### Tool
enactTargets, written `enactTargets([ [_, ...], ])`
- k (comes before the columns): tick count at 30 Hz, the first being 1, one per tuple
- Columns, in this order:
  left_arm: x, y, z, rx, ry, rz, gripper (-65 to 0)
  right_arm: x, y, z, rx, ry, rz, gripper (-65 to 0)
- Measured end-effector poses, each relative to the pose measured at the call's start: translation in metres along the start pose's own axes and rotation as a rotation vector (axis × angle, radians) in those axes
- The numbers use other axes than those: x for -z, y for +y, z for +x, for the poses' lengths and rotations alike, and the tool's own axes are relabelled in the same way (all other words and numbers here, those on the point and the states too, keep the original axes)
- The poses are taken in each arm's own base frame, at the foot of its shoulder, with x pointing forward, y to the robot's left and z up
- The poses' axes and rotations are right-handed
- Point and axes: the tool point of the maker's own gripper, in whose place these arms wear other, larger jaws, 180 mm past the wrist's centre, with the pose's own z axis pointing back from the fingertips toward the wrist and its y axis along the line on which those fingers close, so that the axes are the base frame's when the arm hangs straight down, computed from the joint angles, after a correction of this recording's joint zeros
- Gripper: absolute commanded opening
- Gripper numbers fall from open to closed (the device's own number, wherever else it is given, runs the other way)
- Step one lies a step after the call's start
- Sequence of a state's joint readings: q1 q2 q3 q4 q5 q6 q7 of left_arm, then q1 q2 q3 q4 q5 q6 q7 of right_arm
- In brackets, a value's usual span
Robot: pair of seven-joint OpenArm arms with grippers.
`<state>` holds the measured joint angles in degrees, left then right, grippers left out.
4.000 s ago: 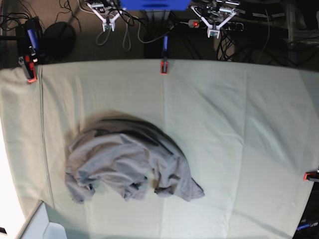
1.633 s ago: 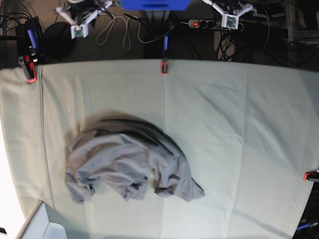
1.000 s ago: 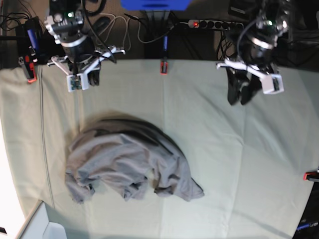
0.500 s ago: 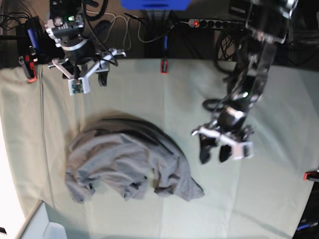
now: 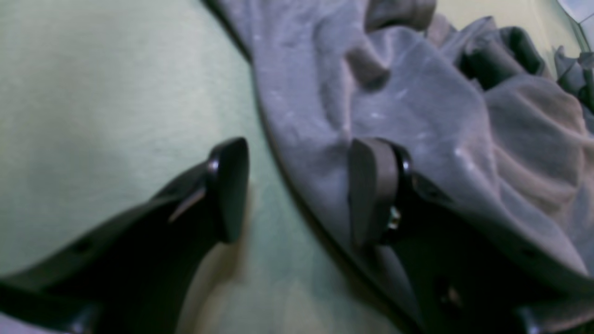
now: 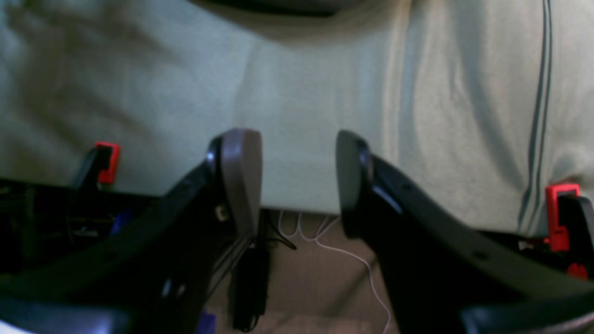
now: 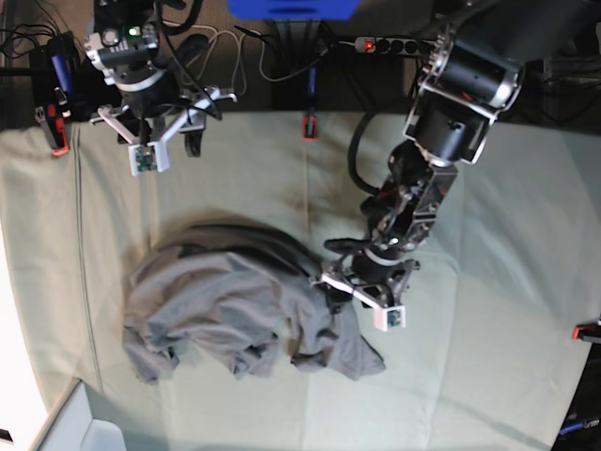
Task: Layout the t-shirt on the table in an organized manner, then fold the t-shirt properly
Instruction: 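Reach the left gripper to the crumpled grey t-shirt and grasp it, then drag the grasped shirt edge away with the left gripper, then release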
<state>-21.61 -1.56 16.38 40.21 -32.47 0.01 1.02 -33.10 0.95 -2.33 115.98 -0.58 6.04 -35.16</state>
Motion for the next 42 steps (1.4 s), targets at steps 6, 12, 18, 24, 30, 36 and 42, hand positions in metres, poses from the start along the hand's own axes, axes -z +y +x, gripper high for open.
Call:
enactTargets([
  [6,0.005,0.001,-0.009,-0.006,0.033,0.019,-31.4,0.000,0.000,-0.001,0.001,0.001,0.000,-38.1],
  [12,0.007,0.000,-0.012,-0.008,0.046,0.022,-60.8,0.000,0.000,-0.001,0.001,0.003,0.000,-38.1],
  [18,0.005,0.002,-0.012,-0.018,0.042,0.023,-65.0,0.000,0.000,-0.003,0.001,0.009,0.001,-38.1],
  [24,-0.049,0.042,0.013,-0.084,-0.097,0.018,-64.8,0.001,0.000,-0.003,-0.001,0.008,0.002,-38.1],
  [30,-0.143,0.132,0.019,-0.232,-0.200,0.151,-64.8,0.002,0.001,0.002,0.001,-0.009,0.003,-38.1],
  [36,-0.208,0.194,0.004,-0.345,-0.243,0.307,-64.5,0.003,0.014,0.004,-0.018,-0.013,0.039,-37.9],
  [42,-0.241,0.227,-0.013,-0.418,-0.247,0.408,-54.3,0.003,0.040,0.010,-0.062,-0.032,0.119,-37.6],
])
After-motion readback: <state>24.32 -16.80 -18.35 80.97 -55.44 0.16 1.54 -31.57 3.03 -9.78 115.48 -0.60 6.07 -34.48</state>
